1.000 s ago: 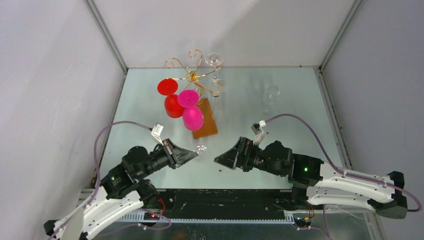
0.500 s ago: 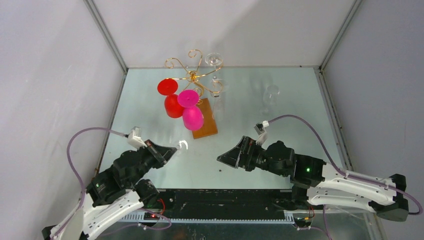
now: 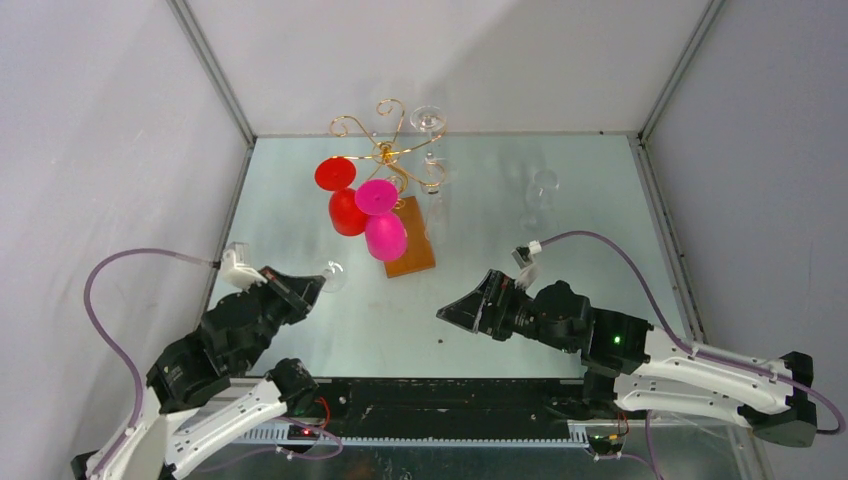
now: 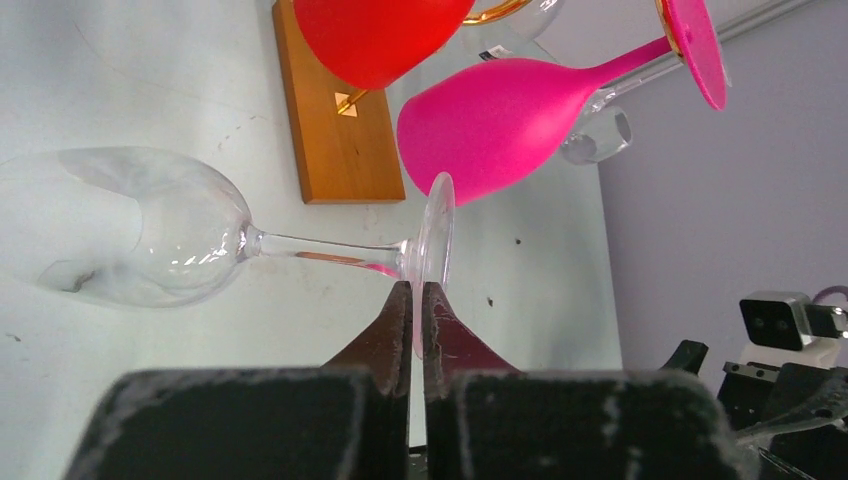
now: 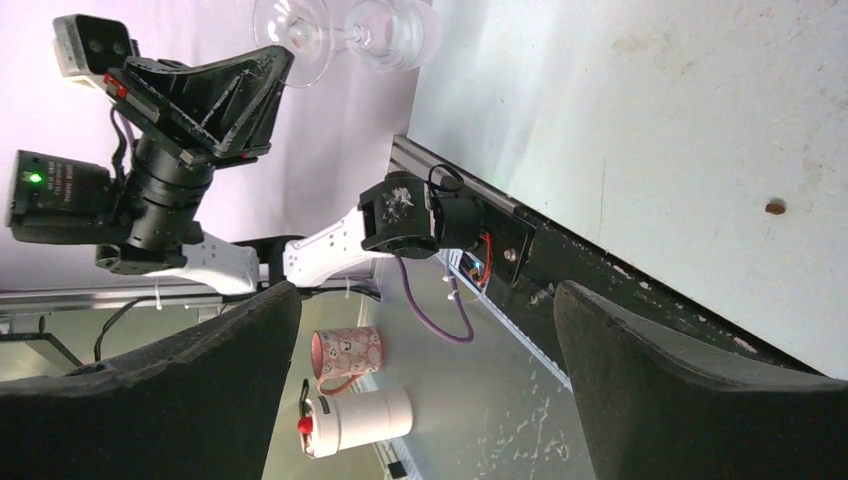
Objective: Place the wine glass upside down on the wine glass rack
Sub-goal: Turn the wine glass upside down at the wine rack.
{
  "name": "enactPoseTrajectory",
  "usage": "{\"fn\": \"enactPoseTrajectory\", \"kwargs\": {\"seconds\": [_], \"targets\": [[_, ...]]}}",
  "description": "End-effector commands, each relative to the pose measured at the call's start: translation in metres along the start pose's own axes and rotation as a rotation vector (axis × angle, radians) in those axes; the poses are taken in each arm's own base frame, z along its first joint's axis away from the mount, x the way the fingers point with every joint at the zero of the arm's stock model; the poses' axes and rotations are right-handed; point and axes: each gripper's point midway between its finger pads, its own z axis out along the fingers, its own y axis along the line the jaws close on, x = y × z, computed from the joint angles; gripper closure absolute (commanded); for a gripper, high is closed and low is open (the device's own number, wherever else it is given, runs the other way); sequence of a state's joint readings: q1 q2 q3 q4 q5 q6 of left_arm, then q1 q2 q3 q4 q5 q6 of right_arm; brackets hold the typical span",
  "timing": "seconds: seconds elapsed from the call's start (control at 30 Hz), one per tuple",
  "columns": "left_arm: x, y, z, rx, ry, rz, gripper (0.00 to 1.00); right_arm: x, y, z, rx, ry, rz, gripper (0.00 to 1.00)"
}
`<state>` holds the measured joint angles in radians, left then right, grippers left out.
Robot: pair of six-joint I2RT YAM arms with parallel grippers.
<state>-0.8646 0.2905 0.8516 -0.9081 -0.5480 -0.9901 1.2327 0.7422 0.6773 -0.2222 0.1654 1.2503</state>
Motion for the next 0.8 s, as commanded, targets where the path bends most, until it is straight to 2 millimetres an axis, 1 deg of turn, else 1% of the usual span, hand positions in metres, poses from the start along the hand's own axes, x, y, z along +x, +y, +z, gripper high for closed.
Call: {"fn": "enactPoseTrajectory", "kwargs": {"seconds": [0.0,0.1,0.13,0.33,0.37,0.47,0.5,0.6,0.73,0.77], "targets": [[-0.027,-0.02,0.002,0.009,-0.074,0.049,1.0,-0.005,0.002,0.0,-0.006,-0.022,0.021,0.0],[-0.039,-0.032,0.001,0.02,-0.095,0.078,1.0,-0.006,0.001,0.0,-0.003,-0.025,0.021,0.0],[-0.042,-0.033,0.0,0.016,-0.103,0.085,1.0,-0.007,0.0,0.0,0.0,-0.027,0.02,0.01],[-0.066,-0.053,-0.005,0.052,-0.161,0.076,1.0,-0.005,-0.003,0.0,0.011,-0.012,0.023,0.0],[-0.079,-0.066,-0.009,0.082,-0.188,0.068,1.0,-0.004,-0.003,0.0,0.015,-0.008,0.026,0.0],[-0.091,-0.079,-0.012,0.11,-0.209,0.065,1.0,-0.004,-0.005,0.0,0.022,-0.008,0.026,0.0],[-0.095,-0.087,-0.013,0.126,-0.204,0.064,1.0,-0.003,-0.006,0.0,0.025,-0.007,0.026,0.01],[-0.106,-0.096,-0.013,0.125,-0.223,0.059,1.0,-0.002,-0.007,0.001,0.027,0.002,0.027,0.0],[-0.127,-0.105,-0.016,0.119,-0.279,0.045,1.0,0.0,-0.009,0.0,0.038,0.011,0.032,0.0],[-0.128,-0.108,-0.015,0.126,-0.275,0.045,1.0,0.001,-0.01,0.0,0.041,0.012,0.034,0.0]]}}
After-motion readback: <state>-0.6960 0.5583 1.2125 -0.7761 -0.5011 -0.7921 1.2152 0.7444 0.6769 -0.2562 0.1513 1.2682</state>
